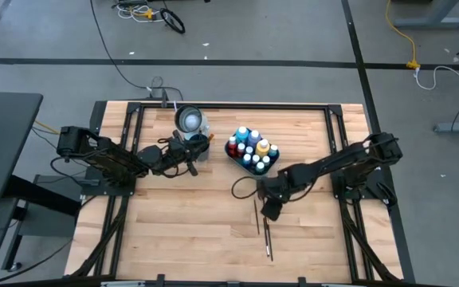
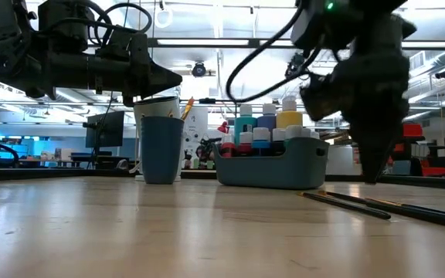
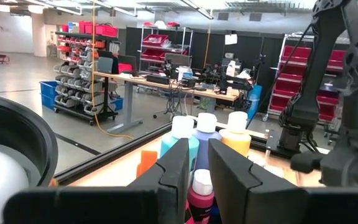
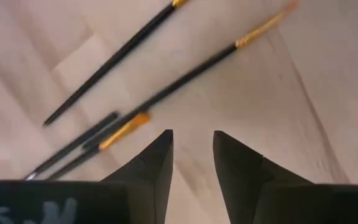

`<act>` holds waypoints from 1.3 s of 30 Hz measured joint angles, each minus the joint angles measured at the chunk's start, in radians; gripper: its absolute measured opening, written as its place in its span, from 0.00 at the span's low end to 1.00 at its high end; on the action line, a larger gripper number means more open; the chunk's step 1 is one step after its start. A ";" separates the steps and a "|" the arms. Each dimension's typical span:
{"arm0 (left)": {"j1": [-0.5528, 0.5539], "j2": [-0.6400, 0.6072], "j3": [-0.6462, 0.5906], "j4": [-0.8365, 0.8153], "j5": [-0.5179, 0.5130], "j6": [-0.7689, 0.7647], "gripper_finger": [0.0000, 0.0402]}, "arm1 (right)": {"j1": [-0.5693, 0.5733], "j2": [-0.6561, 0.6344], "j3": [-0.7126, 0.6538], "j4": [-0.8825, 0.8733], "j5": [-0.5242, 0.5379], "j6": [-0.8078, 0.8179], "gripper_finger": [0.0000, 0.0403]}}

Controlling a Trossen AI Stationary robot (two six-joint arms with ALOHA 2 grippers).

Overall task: Pick & Place Paint Supplies
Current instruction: Put the gold paint brush into the blue cup

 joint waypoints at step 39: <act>0.000 0.000 0.000 -0.002 0.031 -0.036 0.17 | -0.029 0.138 0.043 0.190 0.137 -0.083 0.23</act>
